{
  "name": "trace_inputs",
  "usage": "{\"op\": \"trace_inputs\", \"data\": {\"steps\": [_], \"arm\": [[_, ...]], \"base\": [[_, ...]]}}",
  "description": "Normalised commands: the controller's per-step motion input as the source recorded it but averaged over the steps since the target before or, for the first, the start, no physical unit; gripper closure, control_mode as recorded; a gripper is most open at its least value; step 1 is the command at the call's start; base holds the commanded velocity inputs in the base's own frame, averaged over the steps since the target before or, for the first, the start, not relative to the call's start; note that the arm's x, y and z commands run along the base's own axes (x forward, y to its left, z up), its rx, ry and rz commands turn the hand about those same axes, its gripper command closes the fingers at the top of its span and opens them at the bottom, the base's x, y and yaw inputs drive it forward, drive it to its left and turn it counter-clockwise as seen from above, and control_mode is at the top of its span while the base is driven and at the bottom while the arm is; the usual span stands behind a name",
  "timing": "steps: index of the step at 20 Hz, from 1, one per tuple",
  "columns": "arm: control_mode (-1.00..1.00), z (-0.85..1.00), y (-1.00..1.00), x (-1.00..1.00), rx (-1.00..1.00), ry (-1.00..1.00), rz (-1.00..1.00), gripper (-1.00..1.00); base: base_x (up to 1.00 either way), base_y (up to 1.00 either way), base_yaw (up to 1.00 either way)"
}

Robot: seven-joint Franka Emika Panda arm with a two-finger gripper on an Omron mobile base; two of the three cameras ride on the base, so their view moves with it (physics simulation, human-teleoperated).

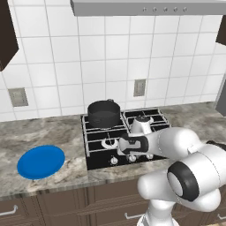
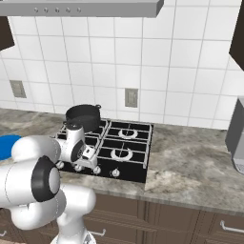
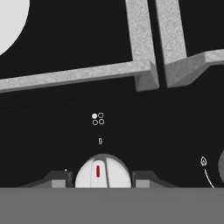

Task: Retrieve the frozen meat and place it in the pot on a burner. Then turn the burner on.

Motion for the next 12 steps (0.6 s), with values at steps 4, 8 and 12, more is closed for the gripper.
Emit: {"op": "trace_inputs", "data": {"steps": [4, 8, 12], "arm": [[-1.00, 0.00, 0.00, -0.05, 0.00, 0.04, 0.11, 1.00], [-1.00, -0.06, 0.00, -0.10, 0.01, -0.02, 0.12, 1.00], [-1.00, -0.15, 0.00, -0.16, 0.00, -0.08, 0.15, 1.00]], "base": [[0.00, 0.00, 0.00], [0.00, 0.00, 0.00], [0.00, 0.00, 0.00]]}}
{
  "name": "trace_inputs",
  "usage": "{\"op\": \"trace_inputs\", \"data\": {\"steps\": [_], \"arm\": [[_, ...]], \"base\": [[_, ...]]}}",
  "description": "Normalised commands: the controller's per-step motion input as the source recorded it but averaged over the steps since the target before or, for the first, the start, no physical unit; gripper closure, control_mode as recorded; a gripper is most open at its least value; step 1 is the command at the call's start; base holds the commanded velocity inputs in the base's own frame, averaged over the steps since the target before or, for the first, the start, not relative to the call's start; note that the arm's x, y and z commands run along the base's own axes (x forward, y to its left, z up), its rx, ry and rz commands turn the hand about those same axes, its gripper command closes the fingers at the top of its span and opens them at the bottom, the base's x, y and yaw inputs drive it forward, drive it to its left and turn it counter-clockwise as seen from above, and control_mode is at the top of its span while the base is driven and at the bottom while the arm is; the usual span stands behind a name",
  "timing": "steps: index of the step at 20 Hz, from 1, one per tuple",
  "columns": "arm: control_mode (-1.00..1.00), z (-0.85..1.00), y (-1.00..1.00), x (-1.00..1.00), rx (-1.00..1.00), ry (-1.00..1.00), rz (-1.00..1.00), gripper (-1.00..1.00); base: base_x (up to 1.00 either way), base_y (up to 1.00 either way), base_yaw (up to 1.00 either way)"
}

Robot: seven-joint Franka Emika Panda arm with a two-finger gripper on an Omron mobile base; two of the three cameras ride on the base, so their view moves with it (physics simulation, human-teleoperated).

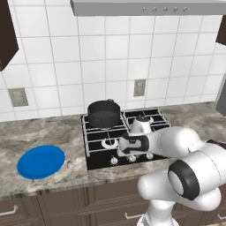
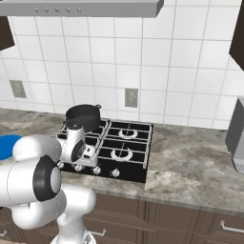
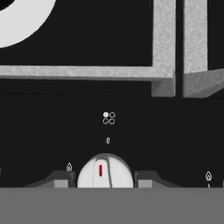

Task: Retrieve the frozen meat and place it in the pot on a burner. Then turn the burner on.

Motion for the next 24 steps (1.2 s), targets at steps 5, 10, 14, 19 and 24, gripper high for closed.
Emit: {"op": "trace_inputs", "data": {"steps": [5, 10, 14, 19, 24], "arm": [[-1.00, -0.19, 0.00, -0.17, 0.00, -0.15, 0.18, 1.00], [-1.00, -0.14, 0.00, -0.03, 0.00, -0.09, 0.24, 1.00], [-1.00, -0.19, 0.00, -0.02, 0.00, -0.09, 0.25, 1.00], [-1.00, -0.21, 0.00, 0.00, 0.00, -0.02, 0.26, 1.00], [-1.00, -0.24, 0.03, 0.00, 0.00, 0.00, 0.26, 1.00]], "base": [[0.00, 0.00, 0.00], [0.00, 0.00, 0.00], [0.00, 0.00, 0.00], [0.00, 0.00, 0.00], [0.00, 0.00, 0.00]]}}
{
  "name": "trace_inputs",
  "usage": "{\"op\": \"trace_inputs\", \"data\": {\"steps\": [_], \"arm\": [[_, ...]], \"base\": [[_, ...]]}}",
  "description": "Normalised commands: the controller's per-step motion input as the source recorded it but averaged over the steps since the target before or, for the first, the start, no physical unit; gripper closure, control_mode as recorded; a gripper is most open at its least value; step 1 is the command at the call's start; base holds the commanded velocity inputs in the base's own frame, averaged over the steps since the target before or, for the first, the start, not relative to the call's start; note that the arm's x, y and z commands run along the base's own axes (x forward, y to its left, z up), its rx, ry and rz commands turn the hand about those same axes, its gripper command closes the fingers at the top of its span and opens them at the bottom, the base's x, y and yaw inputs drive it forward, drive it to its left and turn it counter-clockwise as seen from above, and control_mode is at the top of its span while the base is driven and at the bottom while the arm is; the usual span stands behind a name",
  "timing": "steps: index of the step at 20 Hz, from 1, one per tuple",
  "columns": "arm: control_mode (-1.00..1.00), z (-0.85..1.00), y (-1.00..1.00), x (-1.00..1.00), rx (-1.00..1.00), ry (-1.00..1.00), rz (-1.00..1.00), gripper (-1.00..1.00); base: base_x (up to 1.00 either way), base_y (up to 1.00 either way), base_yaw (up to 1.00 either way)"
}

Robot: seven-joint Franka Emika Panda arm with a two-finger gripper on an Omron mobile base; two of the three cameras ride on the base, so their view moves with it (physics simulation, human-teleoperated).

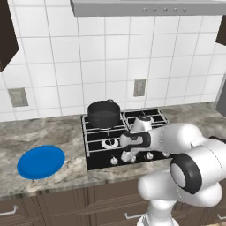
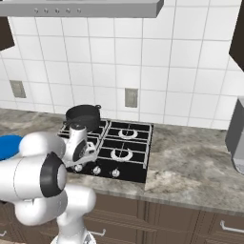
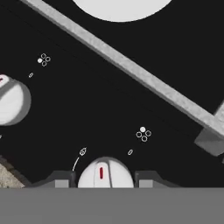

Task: Retrieve the frozen meat and place it in the pot on a burner. Then turn the burner on.

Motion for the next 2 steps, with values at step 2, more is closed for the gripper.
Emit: {"op": "trace_inputs", "data": {"steps": [2], "arm": [[-1.00, -0.26, 0.08, 0.00, 0.00, 0.00, 0.26, 1.00]], "base": [[0.00, 0.00, 0.00]]}}
